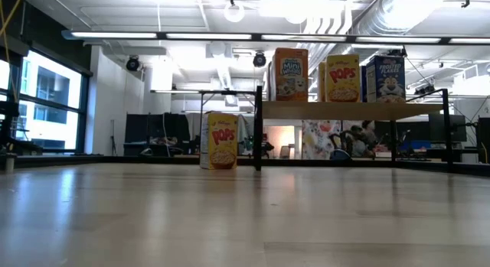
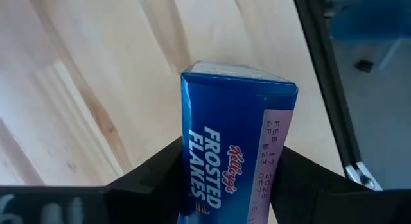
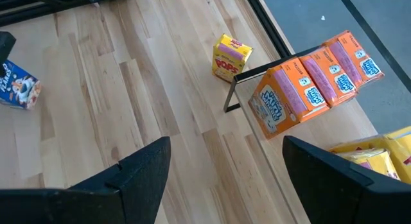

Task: Stack cereal on shelf
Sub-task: Put the blue cereal box on the shelf aligned with the other blue cereal boxes

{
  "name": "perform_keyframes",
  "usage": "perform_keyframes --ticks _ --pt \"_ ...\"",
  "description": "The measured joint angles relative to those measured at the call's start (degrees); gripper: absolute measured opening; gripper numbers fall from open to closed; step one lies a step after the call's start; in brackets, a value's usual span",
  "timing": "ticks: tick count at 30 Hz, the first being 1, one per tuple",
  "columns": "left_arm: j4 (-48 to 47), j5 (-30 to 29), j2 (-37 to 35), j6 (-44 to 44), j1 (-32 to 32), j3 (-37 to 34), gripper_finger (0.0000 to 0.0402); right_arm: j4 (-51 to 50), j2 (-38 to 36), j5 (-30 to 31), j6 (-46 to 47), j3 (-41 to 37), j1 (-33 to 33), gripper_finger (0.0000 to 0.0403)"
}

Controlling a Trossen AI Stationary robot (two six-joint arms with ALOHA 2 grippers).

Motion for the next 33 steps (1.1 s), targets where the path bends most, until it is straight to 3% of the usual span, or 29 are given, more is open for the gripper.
perform_keyframes --ticks 7,24,33 --pt "0.1 -4.1 0.0 4.4 4.8 2.6 0.0175 0.0 0.0 0.0 0.0 0.0 0.0 0.0293" --pt "0.0 -2.8 0.0 12.1 21.8 11.3 0.0174 0.0 0.0 0.0 0.0 0.0 0.0 0.0293" --pt "-0.5 -2.2 0.0 14.1 27.8 15.1 0.0174 0.0 0.0 0.0 0.0 0.0 0.0 0.0293"
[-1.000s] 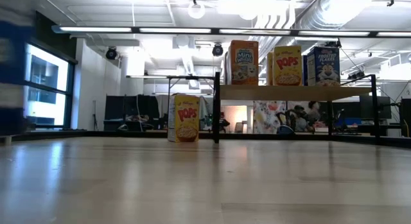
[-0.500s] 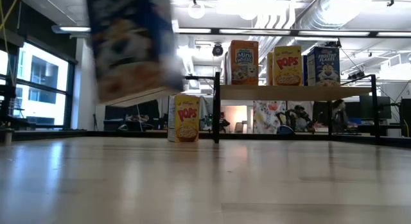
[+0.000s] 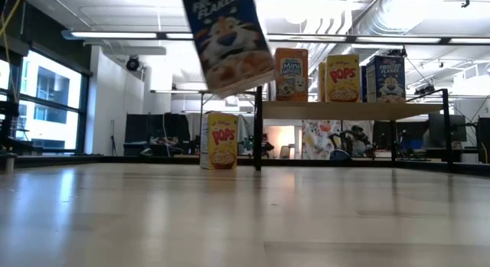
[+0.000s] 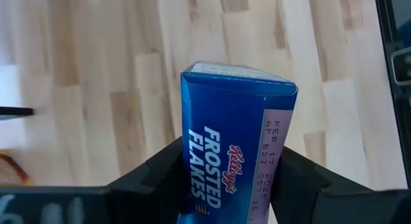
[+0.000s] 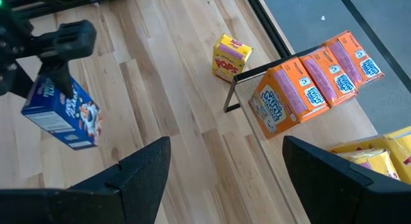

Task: Stack cereal on shelf
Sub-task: Put the blue cereal box on the shelf aligned with the other blue cereal boxes

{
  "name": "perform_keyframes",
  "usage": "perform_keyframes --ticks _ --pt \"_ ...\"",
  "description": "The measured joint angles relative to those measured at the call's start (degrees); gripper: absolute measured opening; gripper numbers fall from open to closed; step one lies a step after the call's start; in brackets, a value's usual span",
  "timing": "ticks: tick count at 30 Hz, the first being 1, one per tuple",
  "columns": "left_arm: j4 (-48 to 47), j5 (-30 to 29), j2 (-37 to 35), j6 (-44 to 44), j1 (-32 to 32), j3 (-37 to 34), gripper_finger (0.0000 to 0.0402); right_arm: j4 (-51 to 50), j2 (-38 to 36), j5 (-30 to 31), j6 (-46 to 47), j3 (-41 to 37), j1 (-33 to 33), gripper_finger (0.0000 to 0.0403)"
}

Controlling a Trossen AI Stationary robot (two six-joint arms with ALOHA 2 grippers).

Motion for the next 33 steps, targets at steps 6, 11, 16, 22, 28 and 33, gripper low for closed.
perform_keyframes --ticks 6,11,16,22,28,33 --pt "0.0 0.0 0.0 1.0 3.3 2.8 0.0174 0.0 0.0 0.0 0.0 0.0 0.0 0.0293" --pt "0.1 0.0 0.0 3.2 5.6 4.7 0.0174 0.7 0.0 0.0 0.2 0.0 0.0 0.0293" --pt "0.2 0.0 0.0 3.4 7.6 5.9 0.0174 1.3 0.0 0.0 -0.1 0.0 0.0 0.0293" --pt "0.1 0.0 0.0 3.4 9.1 5.9 0.0174 1.3 0.0 0.0 -4.3 0.0 0.0 0.0293" --pt "0.1 0.0 0.0 3.4 10.1 5.9 0.0174 1.7 0.0 0.0 -4.5 0.0 0.0 0.0293" --pt "0.1 0.0 0.0 3.4 10.8 5.9 0.0174 0.6 0.0 -4.5 -8.1 0.0 0.0 0.0293"
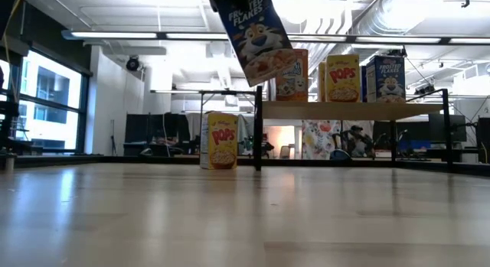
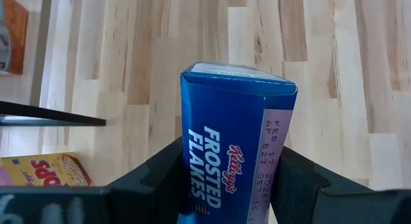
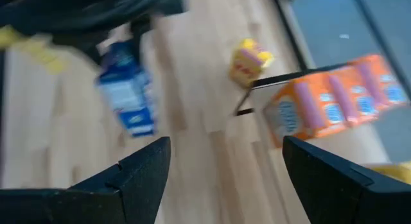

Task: Stack cereal on shelf
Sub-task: Put the blue cereal box on the shelf aligned with the other blue cereal boxes

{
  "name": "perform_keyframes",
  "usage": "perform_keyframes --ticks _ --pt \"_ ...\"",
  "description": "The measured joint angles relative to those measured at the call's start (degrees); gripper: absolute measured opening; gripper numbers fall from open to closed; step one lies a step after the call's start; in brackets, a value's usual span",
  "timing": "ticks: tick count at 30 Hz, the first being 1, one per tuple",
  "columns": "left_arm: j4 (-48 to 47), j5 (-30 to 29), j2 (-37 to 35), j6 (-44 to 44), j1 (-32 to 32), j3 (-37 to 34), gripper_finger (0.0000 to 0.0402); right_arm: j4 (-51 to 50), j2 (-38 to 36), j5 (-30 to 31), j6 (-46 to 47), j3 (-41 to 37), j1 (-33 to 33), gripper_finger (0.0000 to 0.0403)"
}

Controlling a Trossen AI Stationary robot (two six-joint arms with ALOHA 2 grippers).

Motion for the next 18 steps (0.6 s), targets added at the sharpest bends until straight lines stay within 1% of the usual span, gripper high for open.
perform_keyframes --ticks 3,5,12,18 --pt "0.1 0.0 0.0 0.0 0.4 0.0 0.0174 -0.8 0.6 -5.1 -2.2 0.0 0.2 0.0293" --pt "0.1 0.0 0.0 0.0 0.6 0.0 0.0174 -0.8 1.6 -7.1 -2.4 0.0 0.7 0.0293" --pt "1.0 -0.3 0.0 1.1 0.8 0.0 0.0174 -0.7 5.1 -7.8 -6.7 0.0 4.5 0.0293" --pt "5.4 -0.6 0.0 5.1 0.8 0.0 0.0174 0.7 5.9 -7.8 -8.8 0.0 7.3 0.0293"
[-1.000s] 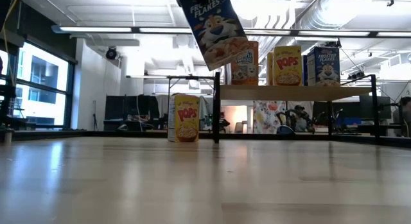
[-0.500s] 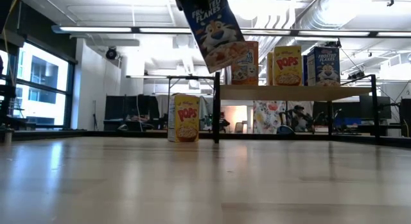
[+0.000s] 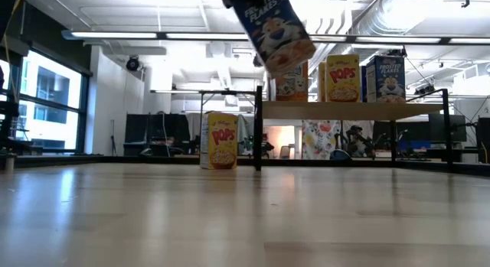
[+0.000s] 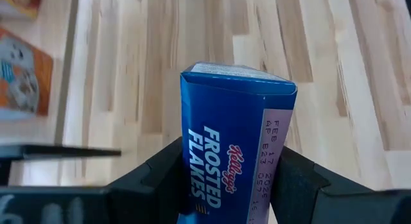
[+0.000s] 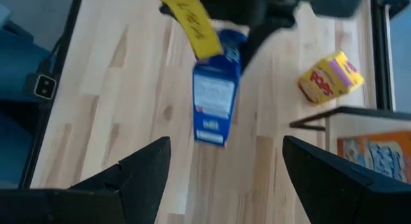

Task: Stack cereal on shelf
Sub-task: Put the blue cereal box on the shelf aligned with the other blue cereal boxes

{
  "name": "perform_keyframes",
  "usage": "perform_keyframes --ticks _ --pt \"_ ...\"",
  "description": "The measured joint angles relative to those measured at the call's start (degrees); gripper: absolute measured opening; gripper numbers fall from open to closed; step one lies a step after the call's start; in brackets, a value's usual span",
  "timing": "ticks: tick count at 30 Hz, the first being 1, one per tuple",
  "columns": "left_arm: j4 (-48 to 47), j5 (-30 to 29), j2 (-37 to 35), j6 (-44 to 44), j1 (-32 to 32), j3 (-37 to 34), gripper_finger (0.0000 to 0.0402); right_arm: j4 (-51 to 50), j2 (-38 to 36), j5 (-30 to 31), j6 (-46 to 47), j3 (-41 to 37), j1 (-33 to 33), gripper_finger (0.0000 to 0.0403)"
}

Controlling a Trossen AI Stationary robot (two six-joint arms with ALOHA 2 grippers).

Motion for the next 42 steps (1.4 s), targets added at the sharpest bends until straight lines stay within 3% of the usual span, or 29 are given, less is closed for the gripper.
perform_keyframes --ticks 9,14,22,27,33,42 --pt "6.8 -1.5 0.0 2.9 0.3 0.0 0.0174 -0.9 0.0 0.6 -0.2 0.4 1.1 0.0293" --pt "7.7 -1.8 0.0 3.0 1.0 0.0 0.0174 -5.6 -0.2 3.4 1.8 4.6 0.8 0.0293" --pt "7.7 -1.8 0.0 2.9 1.3 0.0 0.0174 -5.4 -9.2 5.0 4.5 0.8 2.1 0.0293" --pt "7.8 -1.8 0.0 2.9 1.3 0.0 0.0174 -2.6 -18.0 11.1 9.0 -10.4 3.1 0.0293" --pt "8.3 -1.8 0.0 2.8 1.3 0.0 0.0174 14.7 -29.2 12.3 10.0 -30.9 4.3 0.0293" --pt "9.0 -1.8 0.0 1.4 1.3 0.0 0.0174 37.2 -34.0 14.6 3.7 -51.9 4.3 0.0293"
